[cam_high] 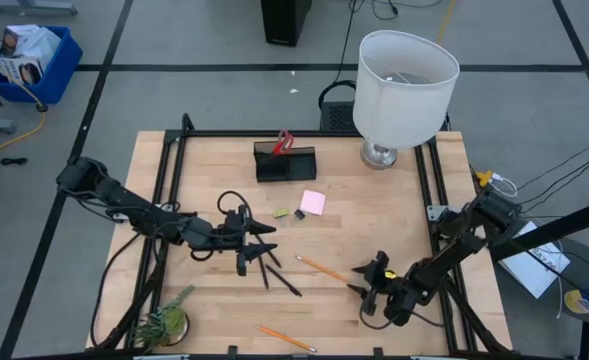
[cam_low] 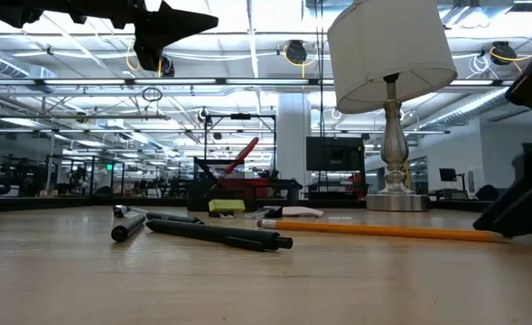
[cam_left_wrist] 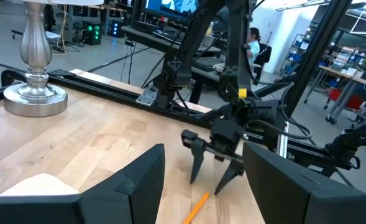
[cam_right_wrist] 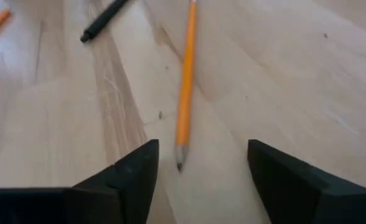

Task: Pick and place office supplies into organizer
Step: Put the yellow pencil into the black desk organizer

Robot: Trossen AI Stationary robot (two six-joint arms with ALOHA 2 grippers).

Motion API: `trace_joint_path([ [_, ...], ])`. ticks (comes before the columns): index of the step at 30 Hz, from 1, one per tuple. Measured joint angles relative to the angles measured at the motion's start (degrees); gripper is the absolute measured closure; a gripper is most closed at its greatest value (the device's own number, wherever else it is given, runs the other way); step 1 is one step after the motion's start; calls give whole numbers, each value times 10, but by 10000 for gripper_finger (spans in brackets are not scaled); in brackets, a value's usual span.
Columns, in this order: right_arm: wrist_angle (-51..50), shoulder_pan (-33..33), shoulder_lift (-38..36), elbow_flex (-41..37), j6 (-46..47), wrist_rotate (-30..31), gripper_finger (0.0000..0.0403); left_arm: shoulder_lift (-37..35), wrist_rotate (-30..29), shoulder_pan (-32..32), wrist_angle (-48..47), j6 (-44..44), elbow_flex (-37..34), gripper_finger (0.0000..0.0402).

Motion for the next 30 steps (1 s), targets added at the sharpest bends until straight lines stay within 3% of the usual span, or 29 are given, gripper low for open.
trace_joint_path([
  [8,112,12,90,0,-34,74,183,0,0,0,0,0,0,178],
  [16,199,12,141,1,-104,98,187,0,0,0,0,-3,0,179],
  [30,190,11,149,1,-85,106,226,0,0,0,0,-5,0,179],
])
